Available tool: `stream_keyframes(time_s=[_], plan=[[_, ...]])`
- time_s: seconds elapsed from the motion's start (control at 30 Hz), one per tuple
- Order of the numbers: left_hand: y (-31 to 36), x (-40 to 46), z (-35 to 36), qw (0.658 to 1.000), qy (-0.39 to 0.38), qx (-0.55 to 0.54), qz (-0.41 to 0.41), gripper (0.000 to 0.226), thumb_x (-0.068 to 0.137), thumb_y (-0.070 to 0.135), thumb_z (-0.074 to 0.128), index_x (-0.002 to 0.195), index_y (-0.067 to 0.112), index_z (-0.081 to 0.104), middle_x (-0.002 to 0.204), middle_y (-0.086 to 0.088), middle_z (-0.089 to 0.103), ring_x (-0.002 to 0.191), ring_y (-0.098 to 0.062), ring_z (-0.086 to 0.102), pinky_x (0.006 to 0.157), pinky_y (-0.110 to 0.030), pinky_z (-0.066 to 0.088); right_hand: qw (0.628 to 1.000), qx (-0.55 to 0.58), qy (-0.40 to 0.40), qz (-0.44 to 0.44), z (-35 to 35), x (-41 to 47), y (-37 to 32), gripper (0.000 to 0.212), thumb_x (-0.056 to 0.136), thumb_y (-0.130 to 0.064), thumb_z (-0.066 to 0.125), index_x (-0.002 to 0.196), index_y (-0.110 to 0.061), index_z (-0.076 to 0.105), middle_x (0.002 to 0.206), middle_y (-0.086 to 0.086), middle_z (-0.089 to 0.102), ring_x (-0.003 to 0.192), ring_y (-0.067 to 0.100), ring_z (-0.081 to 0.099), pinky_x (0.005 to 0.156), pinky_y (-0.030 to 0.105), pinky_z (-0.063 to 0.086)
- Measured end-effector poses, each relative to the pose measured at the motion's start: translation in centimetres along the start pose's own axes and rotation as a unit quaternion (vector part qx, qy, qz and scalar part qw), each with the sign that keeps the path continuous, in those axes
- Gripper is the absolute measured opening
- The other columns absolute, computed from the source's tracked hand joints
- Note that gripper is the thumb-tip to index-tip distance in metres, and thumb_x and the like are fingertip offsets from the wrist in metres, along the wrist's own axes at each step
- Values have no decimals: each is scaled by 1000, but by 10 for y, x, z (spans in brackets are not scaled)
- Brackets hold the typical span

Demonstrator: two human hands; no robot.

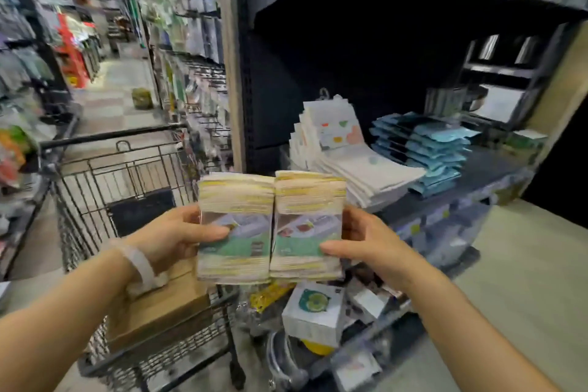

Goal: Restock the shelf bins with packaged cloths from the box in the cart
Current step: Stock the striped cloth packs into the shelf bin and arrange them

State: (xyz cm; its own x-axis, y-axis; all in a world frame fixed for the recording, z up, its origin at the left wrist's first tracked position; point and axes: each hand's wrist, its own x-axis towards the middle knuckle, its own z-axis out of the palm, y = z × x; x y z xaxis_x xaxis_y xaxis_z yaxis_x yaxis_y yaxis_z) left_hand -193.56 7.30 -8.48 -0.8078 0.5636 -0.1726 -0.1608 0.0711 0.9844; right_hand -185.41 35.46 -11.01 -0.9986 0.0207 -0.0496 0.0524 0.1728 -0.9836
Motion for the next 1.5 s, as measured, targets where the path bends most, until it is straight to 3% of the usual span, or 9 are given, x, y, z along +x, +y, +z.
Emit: stream_keyframes(time_s=[0.07, 0.2, 0.4, 0.63, 0.73, 0.97, 1.1, 1.2, 1.5], plan=[[15, 12, 50, 999, -40, 4, 17, 102, 16, 34, 96, 111, 15, 63, 107, -7, 73, 93, -24, 71, 66, -28, 59, 1000, 1, 22, -9, -48, -29, -6, 54, 72, -10, 78, 119, -21, 53, 114, -7, 66, 102, 9, 66, 88, 29, 55], [29, 46, 165, 994, -90, 14, 64, 97, 18, 40, 95, 107, 21, 64, 104, 2, 74, 92, -15, 72, 64, -20, 57, 997, -13, 75, -16, -158, -87, -4, 66, 61, -16, 83, 119, -22, 53, 117, -2, 67, 106, 16, 66, 94, 39, 53], [32, 106, 325, 985, -156, 22, 73, 94, 37, 36, 93, 121, 15, 58, 116, -1, 70, 104, -21, 68, 79, -29, 58, 991, 8, 134, 0, -301, -162, 7, 82, 46, -22, 84, 122, -18, 54, 118, 5, 67, 106, 21, 66, 87, 32, 56], [33, 174, 432, 980, -191, 33, 40, 59, 63, 21, 77, 119, 17, 60, 119, -3, 69, 107, -22, 66, 94, -39, 50, 981, 23, 189, 33, -402, -196, 35, 87, 47, -23, 84, 128, -18, 51, 123, 10, 63, 106, 24, 66, 88, 38, 56], [33, 205, 457, 980, -189, 46, 28, 62, 63, 23, 76, 122, 14, 58, 120, -3, 67, 109, -22, 65, 100, -42, 48, 979, 35, 197, 34, -431, -189, 47, 74, 55, -21, 82, 124, -19, 53, 122, 9, 64, 103, 23, 68, 83, 35, 58], [26, 304, 499, 988, -152, 5, 5, 69, 60, 17, 81, 123, 9, 55, 122, -9, 65, 109, -26, 65, 101, -44, 47, 975, -8, 215, 62, -506, -128, 68, 106, 25, -48, 93, 120, -23, 54, 115, 3, 67, 99, 21, 69, 86, 40, 56], [39, 372, 515, 994, -107, -22, 9, 49, 76, 3, 74, 121, 9, 54, 121, -10, 64, 106, -27, 65, 94, -40, 52, 978, 2, 193, 77, -567, -65, 62, 76, 57, -26, 88, 122, -26, 49, 115, 3, 65, 97, 21, 70, 90, 44, 55], [55, 412, 520, 996, -63, -66, 22, 50, 75, -4, 72, 120, 9, 53, 116, -11, 65, 100, -27, 67, 81, -35, 57, 979, -12, 187, 77, -604, -15, 55, 79, 57, -20, 82, 127, -25, 45, 115, 3, 64, 98, 22, 69, 92, 45, 54], [67, 493, 522, 989, 89, -109, 46, 42, 73, -1, 76, 105, 15, 54, 102, -7, 67, 93, -24, 67, 76, -33, 54, 988, 20, 138, 69, -685, 122, 73, 73, 65, -5, 80, 127, -18, 45, 117, 8, 63, 102, 26, 66, 87, 43, 54]])
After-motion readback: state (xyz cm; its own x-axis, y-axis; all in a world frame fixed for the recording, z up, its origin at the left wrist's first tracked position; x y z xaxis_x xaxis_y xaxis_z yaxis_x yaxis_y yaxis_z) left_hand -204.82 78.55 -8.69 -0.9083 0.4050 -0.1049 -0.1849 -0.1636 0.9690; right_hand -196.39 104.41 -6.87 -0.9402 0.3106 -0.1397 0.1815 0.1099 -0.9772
